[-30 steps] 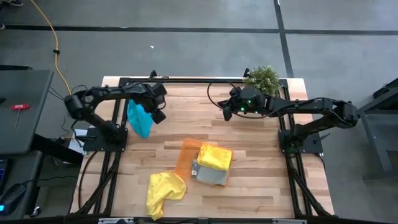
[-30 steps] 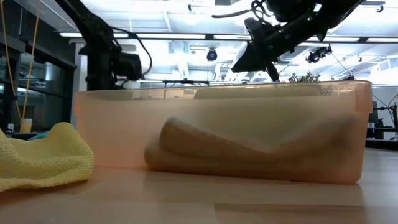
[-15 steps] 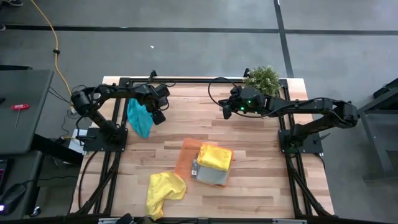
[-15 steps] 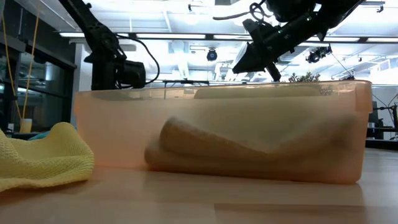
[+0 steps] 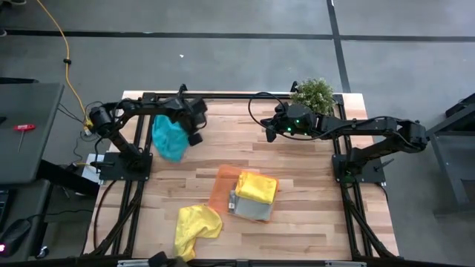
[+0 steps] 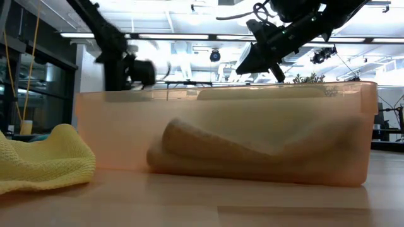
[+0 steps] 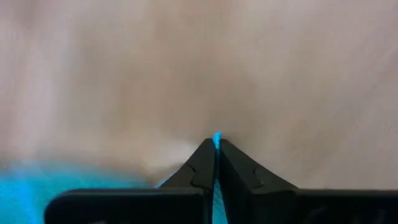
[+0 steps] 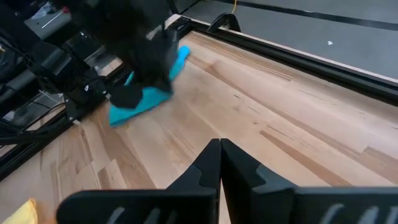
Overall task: Fold microfiber towels
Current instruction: Fold the blue towel
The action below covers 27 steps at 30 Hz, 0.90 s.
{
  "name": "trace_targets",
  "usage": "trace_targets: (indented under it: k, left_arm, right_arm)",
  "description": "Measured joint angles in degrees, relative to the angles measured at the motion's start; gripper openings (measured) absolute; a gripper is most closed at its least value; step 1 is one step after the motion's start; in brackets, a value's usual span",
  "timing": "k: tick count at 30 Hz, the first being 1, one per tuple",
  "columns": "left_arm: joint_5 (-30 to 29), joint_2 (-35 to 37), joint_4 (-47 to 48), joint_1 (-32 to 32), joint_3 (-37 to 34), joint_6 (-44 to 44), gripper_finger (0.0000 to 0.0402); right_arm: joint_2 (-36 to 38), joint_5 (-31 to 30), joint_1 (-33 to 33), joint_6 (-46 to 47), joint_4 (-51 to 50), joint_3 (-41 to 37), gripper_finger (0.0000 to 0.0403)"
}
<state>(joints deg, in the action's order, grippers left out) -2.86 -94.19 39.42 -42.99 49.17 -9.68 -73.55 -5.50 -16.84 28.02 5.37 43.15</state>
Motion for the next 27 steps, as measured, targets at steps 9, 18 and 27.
trace_targets:
  k: [9, 18, 27]
  left_arm:
    - [2.24, 2.17, -5.59, 3.88, 20.13, -3.37, 0.0001]
    - [3.43, 0.30, -10.41, 6.26, 38.22, -9.34, 0.0000]
    - [7.83, 8.91, -9.73, 7.47, 32.96, -6.86, 0.0000]
  right_arm:
    - [-0.01, 0.02, 0.00, -1.42, 0.00, 0.03, 0.0000]
    - [-0.01, 0.02, 0.00, -1.50, 0.02, 0.03, 0.0000]
    - [-0.01, 0.04, 0.00, -1.50, 0.02, 0.03, 0.0000]
